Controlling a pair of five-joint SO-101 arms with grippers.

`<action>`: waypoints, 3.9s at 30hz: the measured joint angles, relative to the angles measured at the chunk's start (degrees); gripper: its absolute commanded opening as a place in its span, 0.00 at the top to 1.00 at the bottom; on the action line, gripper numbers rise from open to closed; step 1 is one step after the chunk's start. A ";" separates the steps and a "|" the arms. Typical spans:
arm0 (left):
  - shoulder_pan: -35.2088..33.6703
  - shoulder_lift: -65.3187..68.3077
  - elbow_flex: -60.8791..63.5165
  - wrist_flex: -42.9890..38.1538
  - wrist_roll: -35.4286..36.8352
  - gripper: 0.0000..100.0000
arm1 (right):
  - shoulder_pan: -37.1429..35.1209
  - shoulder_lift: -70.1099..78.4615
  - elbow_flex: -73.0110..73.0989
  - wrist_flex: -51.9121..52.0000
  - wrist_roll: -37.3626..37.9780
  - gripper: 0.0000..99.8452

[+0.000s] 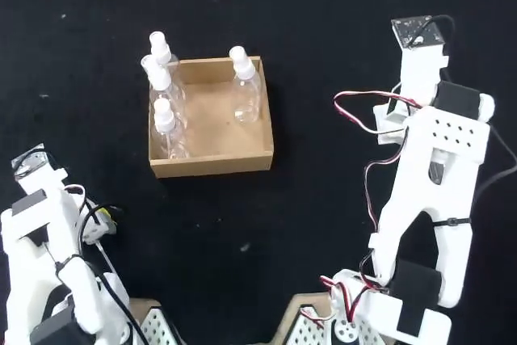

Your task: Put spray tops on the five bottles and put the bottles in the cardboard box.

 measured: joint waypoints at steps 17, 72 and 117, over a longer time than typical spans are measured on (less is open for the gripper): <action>0.35 -0.09 -0.09 -1.58 0.09 0.97 | 0.00 0.00 0.00 0.00 0.00 0.79; -17.93 15.38 -32.79 5.54 -1.58 0.97 | 14.51 63.21 -65.76 18.55 18.99 0.71; -18.37 15.38 -32.79 4.31 -1.49 0.97 | 9.23 29.01 -13.27 2.29 8.35 0.99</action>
